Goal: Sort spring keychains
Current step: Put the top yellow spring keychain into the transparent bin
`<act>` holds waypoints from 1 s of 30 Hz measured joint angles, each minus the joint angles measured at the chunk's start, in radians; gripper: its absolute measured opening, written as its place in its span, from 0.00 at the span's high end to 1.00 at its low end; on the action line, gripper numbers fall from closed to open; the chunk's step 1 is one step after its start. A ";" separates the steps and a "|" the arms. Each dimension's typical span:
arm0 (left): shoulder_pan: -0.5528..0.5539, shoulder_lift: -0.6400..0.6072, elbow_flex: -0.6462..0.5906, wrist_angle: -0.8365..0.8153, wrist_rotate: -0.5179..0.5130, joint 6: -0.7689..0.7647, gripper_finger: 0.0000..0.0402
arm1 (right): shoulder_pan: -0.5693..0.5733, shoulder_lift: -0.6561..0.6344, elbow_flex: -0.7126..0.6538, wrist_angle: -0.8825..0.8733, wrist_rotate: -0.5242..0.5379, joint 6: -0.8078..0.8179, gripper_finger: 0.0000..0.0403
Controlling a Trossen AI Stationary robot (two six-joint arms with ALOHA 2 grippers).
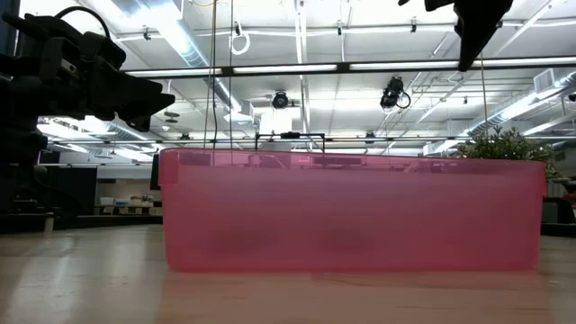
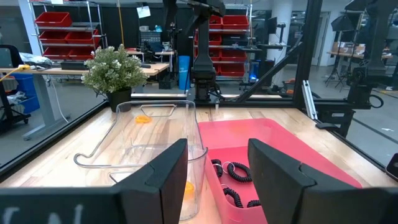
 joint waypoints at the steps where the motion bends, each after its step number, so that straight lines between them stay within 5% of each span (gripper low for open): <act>1: 0.000 0.000 0.000 0.000 0.000 0.000 0.57 | 0.000 0.000 0.000 -0.008 0.000 0.006 0.28; 30: 0.000 0.000 0.000 0.000 0.000 0.000 0.57 | -0.105 0.000 0.000 -0.019 -0.052 -0.023 0.28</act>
